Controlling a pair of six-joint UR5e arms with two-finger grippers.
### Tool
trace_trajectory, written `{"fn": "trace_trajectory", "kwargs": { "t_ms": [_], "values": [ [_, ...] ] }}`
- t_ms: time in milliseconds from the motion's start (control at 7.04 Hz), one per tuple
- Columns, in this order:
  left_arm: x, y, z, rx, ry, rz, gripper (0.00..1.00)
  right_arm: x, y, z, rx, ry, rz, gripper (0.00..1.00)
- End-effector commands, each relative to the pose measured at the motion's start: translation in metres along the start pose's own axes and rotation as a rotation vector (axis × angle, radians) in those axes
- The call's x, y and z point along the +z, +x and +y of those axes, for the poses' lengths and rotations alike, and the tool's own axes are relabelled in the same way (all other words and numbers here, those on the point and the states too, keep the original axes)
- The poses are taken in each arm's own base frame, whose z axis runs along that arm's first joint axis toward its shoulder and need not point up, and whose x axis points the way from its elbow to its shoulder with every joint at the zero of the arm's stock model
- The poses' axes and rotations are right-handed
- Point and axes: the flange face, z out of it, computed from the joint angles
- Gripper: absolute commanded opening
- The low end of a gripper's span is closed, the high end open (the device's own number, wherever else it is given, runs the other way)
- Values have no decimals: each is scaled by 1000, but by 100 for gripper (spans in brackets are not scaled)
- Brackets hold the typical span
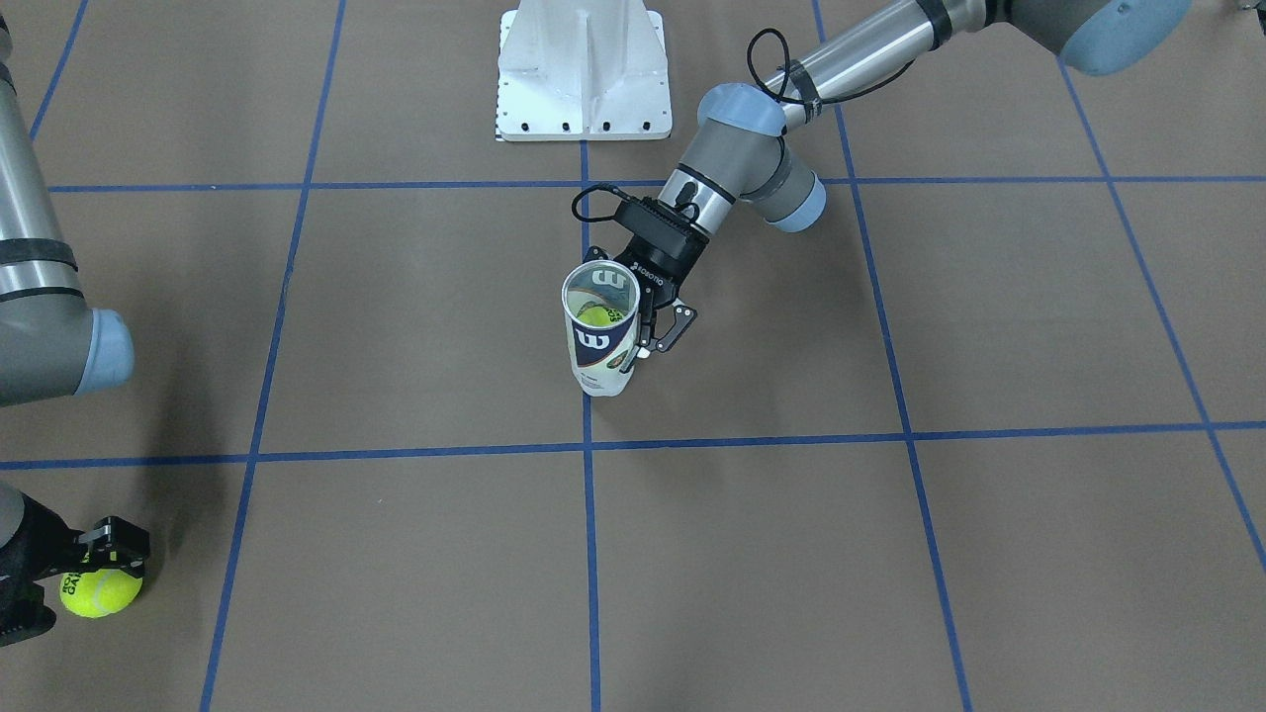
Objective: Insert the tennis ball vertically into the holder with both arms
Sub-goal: 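Lower the right gripper onto the second yellow ball and close on it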
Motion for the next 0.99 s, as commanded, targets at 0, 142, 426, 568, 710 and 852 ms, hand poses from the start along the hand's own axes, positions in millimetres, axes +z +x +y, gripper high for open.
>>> {"fn": "trace_trajectory", "kwargs": {
  "t_ms": [0,142,426,568,710,852],
  "values": [
    [0,0,0,0,0,0,74,6,-3,2,-2,-8,2,80],
    [0,0,0,0,0,0,74,5,-4,1,-4,-7,0,1],
    [0,0,0,0,0,0,74,-39,-18,-23,-16,63,-42,0],
    [0,1,0,-1,0,2,74,-87,-29,-37,30,80,-184,0],
    [0,2,-1,-1,1,3,74,-132,-66,-45,95,103,-286,0],
    [0,1,1,0,-1,1,74,-163,-123,-48,167,121,-348,0]
  ]
}}
